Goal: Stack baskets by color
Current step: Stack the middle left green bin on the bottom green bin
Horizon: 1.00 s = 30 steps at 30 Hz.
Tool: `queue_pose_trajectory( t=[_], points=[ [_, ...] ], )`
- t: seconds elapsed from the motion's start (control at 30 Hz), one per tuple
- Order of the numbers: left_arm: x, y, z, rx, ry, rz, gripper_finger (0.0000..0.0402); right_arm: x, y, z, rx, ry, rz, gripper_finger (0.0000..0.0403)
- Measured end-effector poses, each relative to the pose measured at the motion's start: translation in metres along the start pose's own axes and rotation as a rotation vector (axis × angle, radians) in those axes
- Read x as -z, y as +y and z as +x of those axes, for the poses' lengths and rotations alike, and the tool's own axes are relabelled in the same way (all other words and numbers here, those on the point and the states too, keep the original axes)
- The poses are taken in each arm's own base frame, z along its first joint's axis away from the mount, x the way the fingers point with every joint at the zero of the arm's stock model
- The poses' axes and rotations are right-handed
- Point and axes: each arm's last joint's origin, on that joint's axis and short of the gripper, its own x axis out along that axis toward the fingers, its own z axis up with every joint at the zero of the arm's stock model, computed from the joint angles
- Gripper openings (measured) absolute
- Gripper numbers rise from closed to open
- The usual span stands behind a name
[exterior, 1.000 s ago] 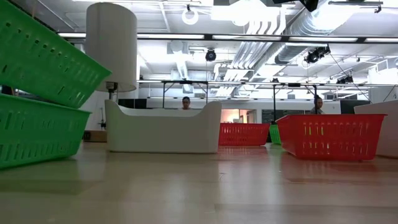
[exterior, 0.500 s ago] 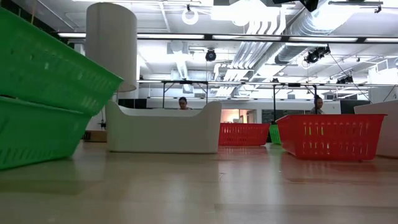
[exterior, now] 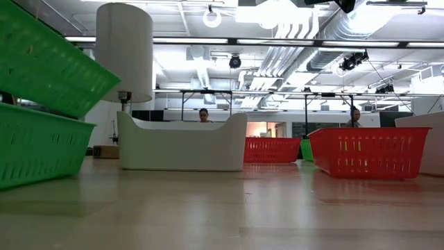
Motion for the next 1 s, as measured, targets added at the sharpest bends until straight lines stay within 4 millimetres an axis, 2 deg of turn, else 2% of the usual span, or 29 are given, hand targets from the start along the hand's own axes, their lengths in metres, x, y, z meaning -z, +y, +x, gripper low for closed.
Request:
queue_pose_trajectory(
  t=[0.1,0.43,0.7,1.0],
  points=[
    [-0.002,0.002,-0.003,0.006,0.008,0.001,0.0000,0.000,0.000,0.000,0.000,-0.001,0.000,0.0067],
    [-0.004,0.004,0.019,-0.077,-0.030,0.002,0.0000,0.000,0.000,0.000,-0.001,-0.001,0.001,0.0067],
    [-0.015,-0.005,0.036,-0.056,-0.096,-0.036,0.0000,0.000,0.000,0.000,-0.002,-0.002,0.004,0.0067],
    [-0.017,-0.007,0.038,-0.049,-0.106,-0.040,0.0000,0.000,0.000,0.000,-0.003,-0.004,0.028,0.0067]
  ],
)
